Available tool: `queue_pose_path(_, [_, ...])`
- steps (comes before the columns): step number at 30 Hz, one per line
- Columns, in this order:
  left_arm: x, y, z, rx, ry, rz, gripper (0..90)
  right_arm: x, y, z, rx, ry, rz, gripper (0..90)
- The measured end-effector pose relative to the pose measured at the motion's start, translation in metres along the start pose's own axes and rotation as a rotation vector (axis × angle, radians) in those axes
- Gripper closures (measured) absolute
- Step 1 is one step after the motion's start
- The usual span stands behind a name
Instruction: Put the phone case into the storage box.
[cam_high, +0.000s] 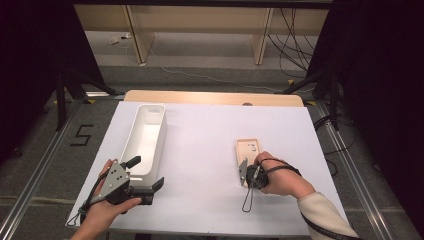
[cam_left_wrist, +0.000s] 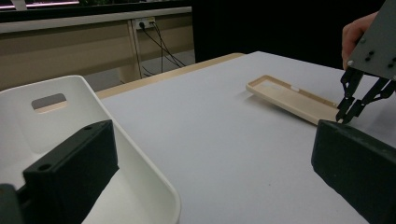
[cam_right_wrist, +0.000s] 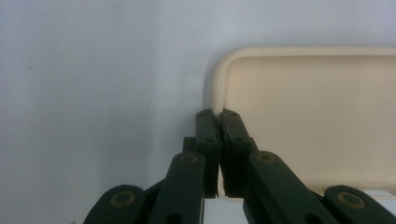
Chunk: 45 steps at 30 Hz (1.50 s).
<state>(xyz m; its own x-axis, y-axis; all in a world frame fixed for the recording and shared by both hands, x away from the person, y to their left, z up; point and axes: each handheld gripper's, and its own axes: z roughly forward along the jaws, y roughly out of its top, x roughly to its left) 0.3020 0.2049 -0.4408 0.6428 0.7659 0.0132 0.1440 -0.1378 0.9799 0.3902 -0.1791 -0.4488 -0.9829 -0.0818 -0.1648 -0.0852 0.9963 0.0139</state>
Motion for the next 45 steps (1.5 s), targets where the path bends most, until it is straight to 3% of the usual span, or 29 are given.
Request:
queue_pose_path(1, [0.000, 0.000, 0.000, 0.000, 0.000, 0.000, 0.0, 0.002, 0.001, -0.002, 0.003, 0.000, 0.032, 88.2])
queue_pose_path(3, [0.000, 0.000, 0.000, 0.001, 0.000, 0.004, 0.0, 0.000, 0.000, -0.004, -0.002, -0.011, 0.000, 88.2])
queue_pose_path(5, [0.000, 0.000, 0.000, 0.001, 0.000, 0.004, 0.0, 0.002, 0.000, -0.005, -0.015, -0.011, 0.027, 88.2])
queue_pose_path(6, [0.000, 0.000, 0.000, 0.001, -0.001, 0.002, 0.0, -0.001, -0.001, -0.005, -0.040, -0.021, -0.006, 88.2])
queue_pose_path(9, [0.000, 0.000, 0.000, 0.001, 0.000, 0.002, 0.0, -0.002, -0.002, -0.007, -0.053, -0.029, -0.019, 88.2])
queue_pose_path(12, [0.000, 0.000, 0.000, 0.001, 0.001, 0.001, 0.0, -0.001, -0.002, -0.010, -0.065, -0.039, 0.004, 88.2])
queue_pose_path(13, [0.000, 0.000, 0.000, 0.002, 0.001, 0.005, 0.0, 0.001, -0.003, -0.013, -0.060, -0.036, 0.037, 88.2])
queue_pose_path(14, [0.000, 0.000, 0.000, 0.002, 0.001, 0.005, 0.0, -0.001, -0.003, -0.013, -0.083, -0.050, 0.012, 88.2])
queue_pose_path(18, [0.001, 0.000, 0.000, -0.004, -0.002, 0.005, 0.1, -0.001, -0.005, -0.016, -0.104, -0.057, 0.014, 88.2])
queue_pose_path(19, [0.000, 0.000, -0.001, 0.003, 0.002, 0.001, 0.1, 0.000, -0.004, -0.016, -0.122, -0.056, 0.037, 88.2])
queue_pose_path(21, [0.001, 0.000, 0.000, -0.002, 0.000, 0.004, 0.1, -0.001, -0.005, -0.017, -0.121, -0.062, 0.020, 88.2])
queue_pose_path(24, [0.000, 0.000, -0.001, 0.003, 0.003, 0.004, 0.1, 0.001, -0.005, -0.018, -0.152, -0.060, 0.046, 88.2])
queue_pose_path(25, [0.000, 0.000, 0.000, 0.003, 0.003, 0.003, 0.1, -0.001, -0.006, -0.020, -0.160, -0.063, 0.024, 88.2])
queue_pose_path(27, [0.000, 0.000, 0.000, 0.003, 0.004, 0.004, 0.2, 0.001, -0.005, -0.020, -0.176, -0.061, 0.049, 88.2])
queue_pose_path(28, [0.000, 0.000, 0.000, 0.003, 0.003, 0.004, 0.1, -0.001, -0.006, -0.022, -0.183, -0.071, 0.020, 88.2])
queue_pose_path(29, [0.000, 0.000, 0.000, 0.003, 0.003, 0.004, 0.2, 0.002, -0.006, -0.022, -0.201, -0.053, 0.057, 88.2])
queue_pose_path(45, [0.001, 0.000, 0.000, -0.004, 0.000, 0.003, 0.2, 0.000, -0.007, -0.029, -0.335, -0.072, 0.067, 88.2])
